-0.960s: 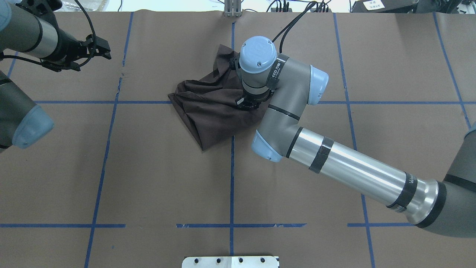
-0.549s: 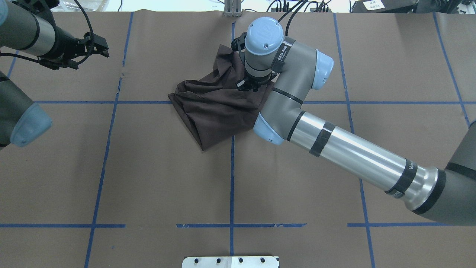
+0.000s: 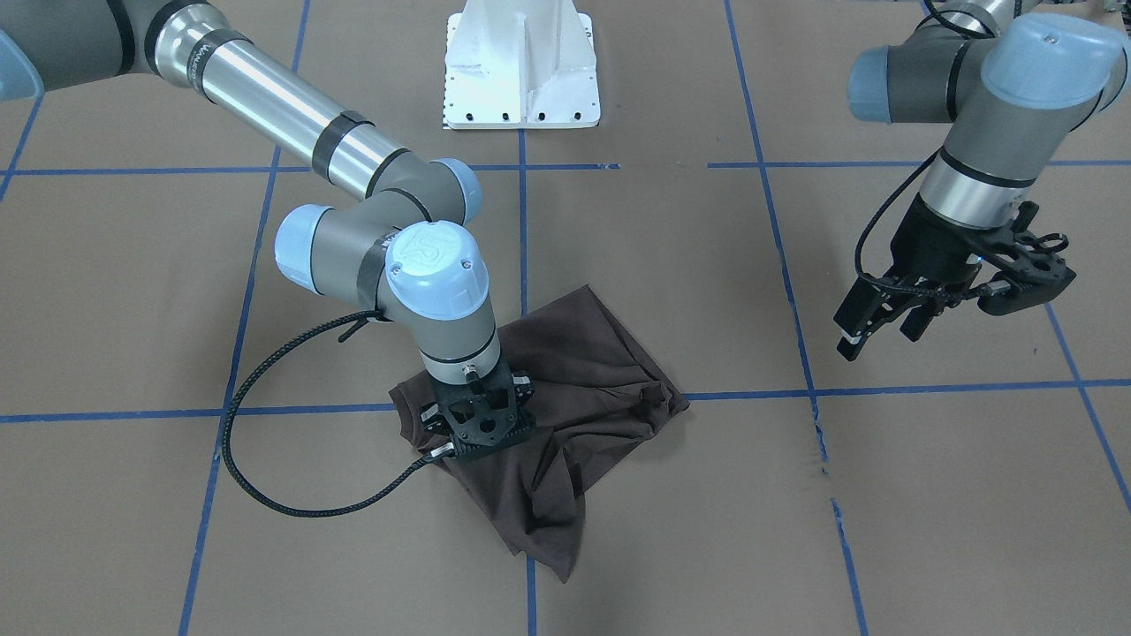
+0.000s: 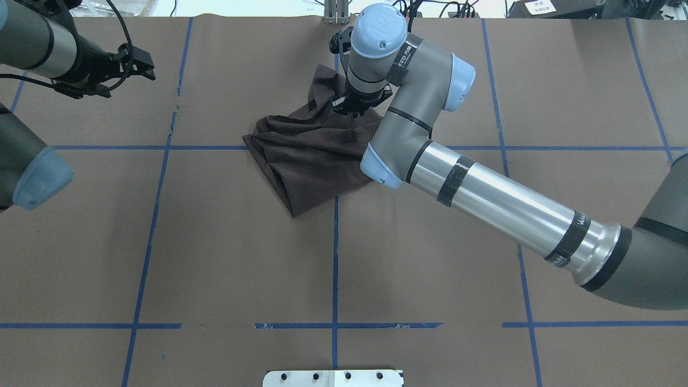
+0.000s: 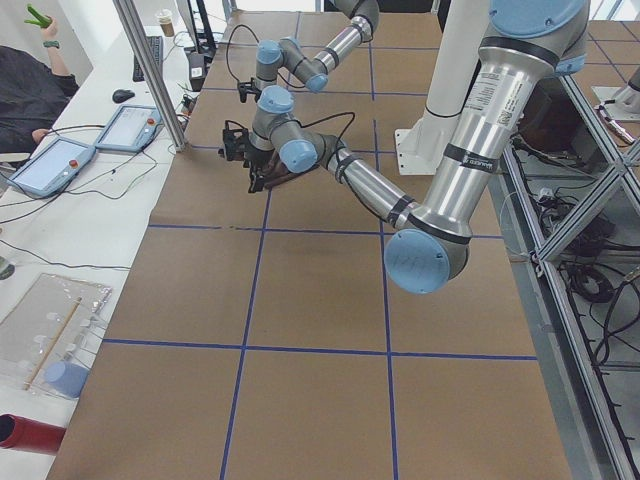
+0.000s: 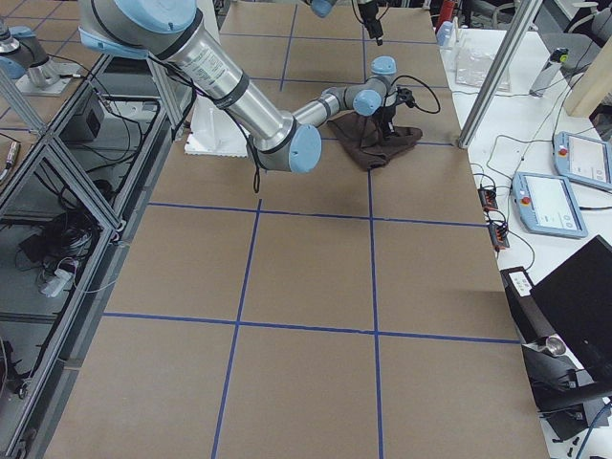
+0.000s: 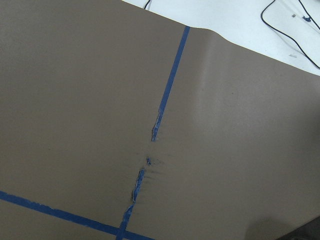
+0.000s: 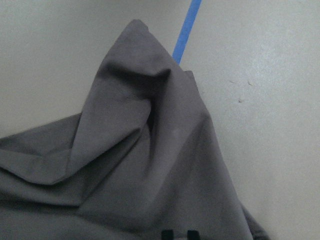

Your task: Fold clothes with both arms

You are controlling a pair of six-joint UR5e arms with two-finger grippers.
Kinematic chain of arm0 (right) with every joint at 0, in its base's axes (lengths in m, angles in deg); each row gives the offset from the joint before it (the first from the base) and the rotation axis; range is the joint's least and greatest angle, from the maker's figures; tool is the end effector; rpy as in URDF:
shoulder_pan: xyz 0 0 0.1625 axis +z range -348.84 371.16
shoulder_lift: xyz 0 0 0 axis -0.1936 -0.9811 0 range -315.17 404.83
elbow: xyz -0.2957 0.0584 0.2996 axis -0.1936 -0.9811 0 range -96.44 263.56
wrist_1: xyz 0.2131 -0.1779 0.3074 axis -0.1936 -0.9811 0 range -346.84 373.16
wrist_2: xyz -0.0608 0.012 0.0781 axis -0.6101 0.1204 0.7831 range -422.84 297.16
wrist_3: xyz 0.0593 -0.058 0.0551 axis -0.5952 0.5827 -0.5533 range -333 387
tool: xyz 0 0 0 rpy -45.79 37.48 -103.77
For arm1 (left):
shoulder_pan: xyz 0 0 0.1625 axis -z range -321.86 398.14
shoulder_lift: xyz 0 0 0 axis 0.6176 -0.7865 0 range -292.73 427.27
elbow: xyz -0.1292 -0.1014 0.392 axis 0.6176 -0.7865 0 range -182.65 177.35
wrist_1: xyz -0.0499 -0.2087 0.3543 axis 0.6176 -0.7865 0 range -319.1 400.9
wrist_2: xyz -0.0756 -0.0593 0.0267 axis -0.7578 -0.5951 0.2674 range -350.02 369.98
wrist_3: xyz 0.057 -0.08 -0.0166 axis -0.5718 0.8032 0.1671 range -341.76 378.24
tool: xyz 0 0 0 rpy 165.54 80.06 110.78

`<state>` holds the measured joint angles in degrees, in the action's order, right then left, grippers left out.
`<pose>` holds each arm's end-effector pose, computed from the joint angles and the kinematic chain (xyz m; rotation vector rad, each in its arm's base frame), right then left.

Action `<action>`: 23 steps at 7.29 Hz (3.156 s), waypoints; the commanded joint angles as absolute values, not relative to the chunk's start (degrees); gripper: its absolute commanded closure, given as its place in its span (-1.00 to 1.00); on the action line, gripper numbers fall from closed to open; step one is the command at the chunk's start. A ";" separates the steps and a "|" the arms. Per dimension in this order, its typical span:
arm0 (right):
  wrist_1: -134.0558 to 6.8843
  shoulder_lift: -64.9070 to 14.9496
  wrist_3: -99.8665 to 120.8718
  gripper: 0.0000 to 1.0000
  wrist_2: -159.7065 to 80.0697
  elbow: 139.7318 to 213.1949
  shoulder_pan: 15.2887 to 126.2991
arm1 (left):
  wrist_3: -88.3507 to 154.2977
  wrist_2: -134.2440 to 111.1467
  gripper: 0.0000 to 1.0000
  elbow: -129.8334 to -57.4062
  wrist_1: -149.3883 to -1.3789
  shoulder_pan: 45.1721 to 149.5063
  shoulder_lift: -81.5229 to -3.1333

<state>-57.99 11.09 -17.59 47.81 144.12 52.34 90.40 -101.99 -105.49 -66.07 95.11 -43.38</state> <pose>-0.5675 -0.6267 0.2154 0.2927 -0.8086 -0.2128 0.2529 -0.5651 0.3258 0.2455 0.9161 -0.4628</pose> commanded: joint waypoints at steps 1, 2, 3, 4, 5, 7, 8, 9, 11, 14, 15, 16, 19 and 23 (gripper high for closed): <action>-58.64 6.27 -19.49 -0.99 51.76 148.49 51.95 | 90.40 -101.99 -1.00 -105.48 -66.07 95.18 -43.48; -61.78 5.81 -19.49 -0.99 53.51 149.64 51.60 | 90.66 -101.99 -1.00 -105.57 -66.07 95.18 -43.48; -64.59 5.98 -19.49 -0.99 53.87 151.04 50.98 | 90.75 -101.99 -1.00 -105.57 -66.07 95.18 -43.48; -64.62 5.98 -19.84 -0.98 53.79 151.14 49.93 | 90.75 -101.99 -1.00 -105.57 -66.07 95.18 -43.39; -64.54 6.07 -21.06 -0.83 53.44 151.23 48.70 | 90.75 -101.99 -1.00 -105.57 -66.07 95.18 -43.39; -64.45 5.81 -21.34 -0.47 53.09 151.14 47.99 | 90.84 -101.99 -1.00 -105.57 -66.07 95.18 -43.48; -64.45 5.72 -21.34 -0.08 53.00 151.14 47.99 | 90.93 -101.99 -1.00 -105.57 -66.07 95.18 -43.48; -64.27 5.63 -21.25 0.10 53.00 151.14 48.08 | 90.93 -101.99 -1.00 -105.57 -66.07 95.18 -43.48; -64.10 5.80 -21.25 0.13 52.91 151.06 48.95 | 90.84 -101.99 -1.00 -105.57 -66.07 95.18 -43.48; -64.18 5.98 -21.34 0.08 51.34 150.79 49.57 | 90.93 -101.99 -1.00 -105.57 -66.15 95.10 -43.48; -64.18 5.98 -21.34 0.07 51.24 150.53 49.40 | 90.93 -101.99 -1.00 -105.48 -66.15 95.10 -43.48; -64.18 5.98 -21.60 0.09 51.24 150.35 49.22 | 90.84 -101.99 -1.00 -105.48 -66.07 95.10 -43.48; -64.10 6.24 -22.39 1.00 51.24 150.35 48.69 | 90.84 -101.99 -1.00 -105.48 -66.07 95.18 -43.39; -62.51 7.03 -26.87 1.00 51.07 150.27 49.91 | 90.84 -101.99 -1.00 -105.57 -66.15 95.18 -43.39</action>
<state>-62.82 6.52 -26.08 51.11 150.29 49.04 90.84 -101.98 -105.54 -66.09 95.18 -43.39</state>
